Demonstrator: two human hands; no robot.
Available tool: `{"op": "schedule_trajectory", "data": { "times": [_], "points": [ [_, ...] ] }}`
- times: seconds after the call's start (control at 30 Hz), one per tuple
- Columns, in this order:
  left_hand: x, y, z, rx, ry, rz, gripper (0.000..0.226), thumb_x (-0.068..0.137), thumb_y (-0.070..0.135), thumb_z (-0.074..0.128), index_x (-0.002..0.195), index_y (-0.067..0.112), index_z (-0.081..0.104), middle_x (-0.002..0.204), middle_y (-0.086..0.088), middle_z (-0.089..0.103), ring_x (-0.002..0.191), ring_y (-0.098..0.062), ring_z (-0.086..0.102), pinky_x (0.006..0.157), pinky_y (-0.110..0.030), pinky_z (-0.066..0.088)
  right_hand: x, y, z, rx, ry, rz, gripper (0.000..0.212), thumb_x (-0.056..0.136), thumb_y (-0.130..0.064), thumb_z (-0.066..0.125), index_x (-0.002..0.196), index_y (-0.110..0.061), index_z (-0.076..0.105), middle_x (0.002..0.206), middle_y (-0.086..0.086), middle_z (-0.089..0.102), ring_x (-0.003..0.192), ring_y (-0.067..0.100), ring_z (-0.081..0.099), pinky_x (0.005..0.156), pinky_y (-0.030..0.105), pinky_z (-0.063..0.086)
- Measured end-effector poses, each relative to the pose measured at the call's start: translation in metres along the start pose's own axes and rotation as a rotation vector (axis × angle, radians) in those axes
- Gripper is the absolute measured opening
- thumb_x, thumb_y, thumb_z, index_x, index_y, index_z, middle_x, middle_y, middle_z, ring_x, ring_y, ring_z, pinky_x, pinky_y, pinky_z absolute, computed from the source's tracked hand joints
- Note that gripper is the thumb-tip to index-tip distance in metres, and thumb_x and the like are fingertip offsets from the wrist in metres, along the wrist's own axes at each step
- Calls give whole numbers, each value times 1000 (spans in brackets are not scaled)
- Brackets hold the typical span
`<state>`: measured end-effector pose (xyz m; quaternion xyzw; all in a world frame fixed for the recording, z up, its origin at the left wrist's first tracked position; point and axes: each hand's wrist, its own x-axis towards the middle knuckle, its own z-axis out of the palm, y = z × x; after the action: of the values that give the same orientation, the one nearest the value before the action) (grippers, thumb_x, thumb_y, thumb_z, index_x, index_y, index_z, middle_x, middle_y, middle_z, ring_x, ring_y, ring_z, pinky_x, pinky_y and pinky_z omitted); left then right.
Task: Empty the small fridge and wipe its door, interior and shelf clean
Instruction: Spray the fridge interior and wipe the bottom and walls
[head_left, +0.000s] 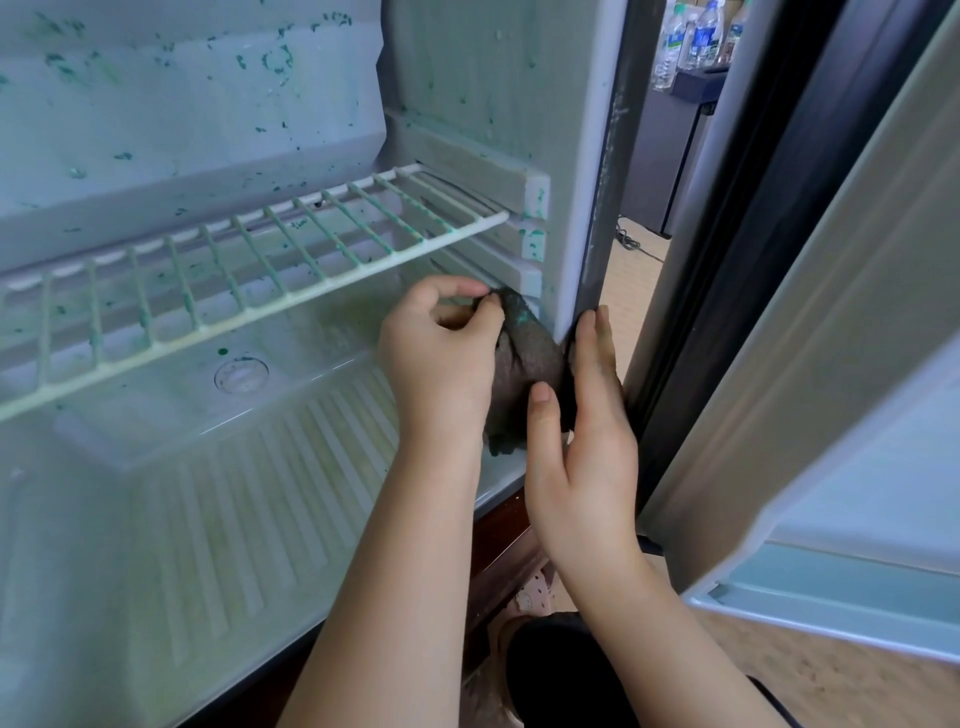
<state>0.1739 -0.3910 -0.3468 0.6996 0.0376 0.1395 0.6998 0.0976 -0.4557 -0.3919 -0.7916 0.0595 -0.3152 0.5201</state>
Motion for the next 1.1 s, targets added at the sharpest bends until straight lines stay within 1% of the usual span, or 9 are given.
{"op": "schedule_trajectory", "data": {
  "times": [0.07, 0.17, 0.37, 0.47, 0.53, 0.67, 0.77, 0.87, 1.1],
  "points": [
    [0, -1, 1, 11, -8, 29, 14, 73, 21, 72, 69, 34, 72, 71, 3, 73, 71, -15, 69, 81, -46, 58, 0, 0, 0, -3, -2, -1, 60, 95, -18, 41, 152, -12, 20, 159, -1, 18, 144, -3, 12, 108, 3, 11],
    [-6, 0, -1, 12, -42, 74, 13, 82, 13, 73, 85, 25, 77, 83, 7, 75, 81, -6, 71, 87, -35, 56, 1, 1, 1, -9, 4, -7, 61, 95, -18, 41, 152, -11, 21, 159, 0, 18, 144, -2, 12, 109, 4, 11],
    [-12, 4, -7, -23, -146, -19, 25, 79, 10, 76, 103, 17, 75, 95, 3, 75, 91, -8, 70, 91, -35, 55, 2, 1, 3, -1, 27, -5, 60, 95, -17, 43, 151, -9, 23, 158, 0, 21, 144, -1, 14, 112, 8, 13],
    [-14, 5, -8, 8, -167, 1, 33, 79, 10, 78, 111, 16, 72, 97, 6, 73, 90, -2, 69, 88, -23, 54, 1, 1, 3, 5, 30, -3, 59, 95, -18, 42, 151, -9, 24, 158, -1, 21, 144, -2, 14, 112, 8, 13],
    [-16, 6, -4, 102, -138, 81, 32, 78, 10, 78, 109, 15, 73, 87, 11, 70, 80, 1, 67, 79, -16, 53, 0, 0, 2, 1, 35, -4, 58, 96, -18, 42, 151, -10, 24, 158, -1, 22, 144, -2, 14, 112, 9, 14],
    [-31, 4, 8, 132, -97, 169, 16, 77, 8, 74, 91, 16, 71, 73, 8, 69, 65, -7, 66, 69, -27, 56, 0, -1, 2, 46, 24, 35, 55, 100, -12, 46, 150, -15, 24, 158, -6, 22, 142, -5, 17, 113, 9, 16],
    [-35, 3, 6, 105, -152, 180, 15, 78, 5, 74, 85, 17, 70, 70, 11, 67, 61, 0, 62, 65, -21, 53, -1, -2, 1, 67, 25, 47, 53, 100, -14, 43, 150, -16, 25, 156, -8, 23, 141, -7, 18, 113, 10, 17],
    [-22, 13, -2, 45, -98, 245, 24, 79, 4, 75, 87, 24, 66, 73, 15, 65, 65, 3, 61, 68, -13, 49, 0, -5, 1, 51, 37, 20, 55, 97, -20, 38, 150, -15, 24, 157, -6, 24, 142, -5, 18, 113, 11, 16],
    [-22, 8, 9, -8, 40, 329, 20, 81, 8, 74, 80, 26, 66, 76, 16, 68, 74, -1, 67, 74, -19, 53, -1, -3, 1, 47, 26, 10, 58, 97, -18, 39, 151, -21, 19, 158, -6, 22, 143, -4, 17, 114, 14, 17]
  ]
}}
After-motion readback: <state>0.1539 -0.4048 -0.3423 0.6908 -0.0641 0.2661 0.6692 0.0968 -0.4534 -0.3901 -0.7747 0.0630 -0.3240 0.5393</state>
